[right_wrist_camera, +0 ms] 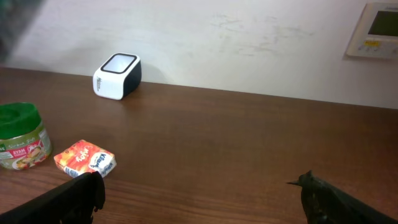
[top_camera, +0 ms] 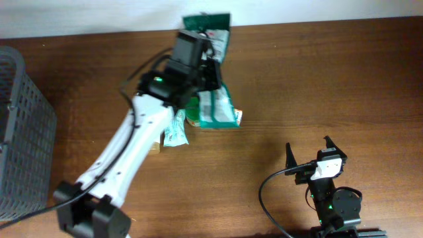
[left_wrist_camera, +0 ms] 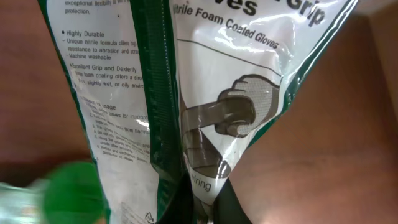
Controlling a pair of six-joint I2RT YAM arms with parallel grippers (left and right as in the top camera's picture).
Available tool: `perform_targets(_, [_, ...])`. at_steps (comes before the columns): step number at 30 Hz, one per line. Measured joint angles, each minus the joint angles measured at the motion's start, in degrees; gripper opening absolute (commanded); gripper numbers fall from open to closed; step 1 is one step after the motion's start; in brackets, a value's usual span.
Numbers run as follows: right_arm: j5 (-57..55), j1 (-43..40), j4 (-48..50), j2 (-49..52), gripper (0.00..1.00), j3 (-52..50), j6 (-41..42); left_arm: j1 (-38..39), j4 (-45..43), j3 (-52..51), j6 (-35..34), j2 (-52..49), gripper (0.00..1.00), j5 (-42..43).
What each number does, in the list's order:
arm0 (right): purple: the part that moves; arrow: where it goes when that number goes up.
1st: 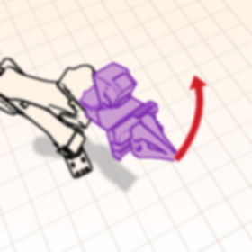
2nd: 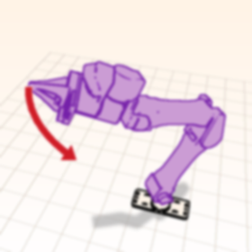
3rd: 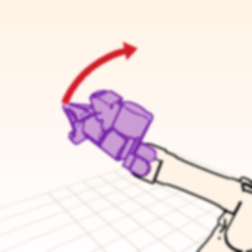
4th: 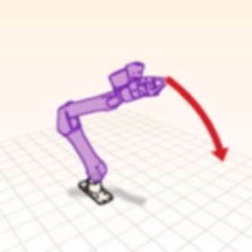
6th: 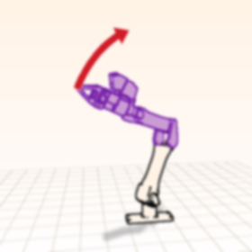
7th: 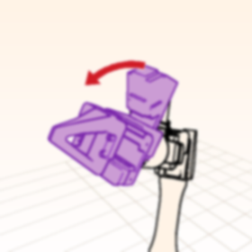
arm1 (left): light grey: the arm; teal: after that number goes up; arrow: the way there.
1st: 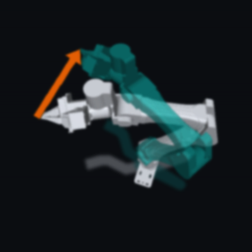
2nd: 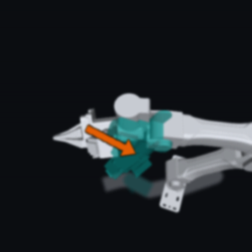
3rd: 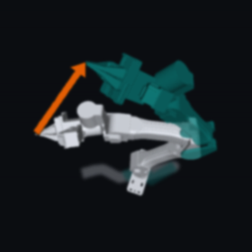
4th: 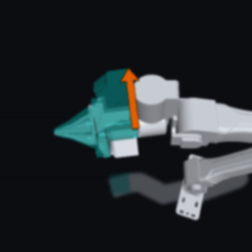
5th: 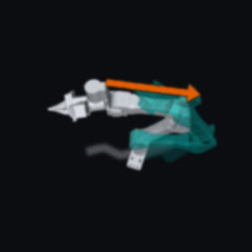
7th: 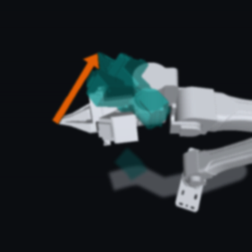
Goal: Scan the item barcode
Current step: 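Lift the green glove packet out and lay it right of the jar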
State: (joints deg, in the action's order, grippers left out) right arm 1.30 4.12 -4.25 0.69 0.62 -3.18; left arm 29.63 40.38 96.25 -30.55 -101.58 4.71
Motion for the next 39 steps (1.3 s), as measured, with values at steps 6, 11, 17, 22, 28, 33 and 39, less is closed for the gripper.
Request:
perform_targets(6, [0.0, 0.0, 0.0, 0.0, 0.98, 0.0, 0.0, 7.8, -0.2, 0.0, -5.1, -7.1, 0.0, 0.3])
perform_targets(11, [0.0, 0.0, 0.0, 0.0, 0.98, 0.0, 0.0, 11.8, -0.3, 0.0, -6.6, -12.4, 0.02, 0.3])
perform_targets(17, [0.0, 0.0, 0.0, 0.0, 0.98, 0.0, 0.0, 13.5, -0.3, 0.0, -6.8, -16.0, 0.82, 0.5])
perform_targets(22, [0.0, 0.0, 0.0, 0.0, 0.98, 0.0, 0.0, 12.7, -0.5, 0.1, -5.4, -16.0, 0.8, 1.3])
perform_targets(28, [0.0, 0.0, 0.0, 0.0, 0.98, 0.0, 0.0, 4.9, 5.6, 2.2, 7.0, -14.8, 0.77, 12.5])
perform_targets(33, [0.0, 0.0, 0.0, 0.0, 0.98, 0.0, 0.0, -3.8, 16.4, 3.4, 16.7, -11.0, 0.42, 19.2])
perform_targets(39, [0.0, 0.0, 0.0, 0.0, 0.98, 0.0, 0.0, -5.6, 23.1, 3.6, 28.4, -11.1, 0.0, 24.5])
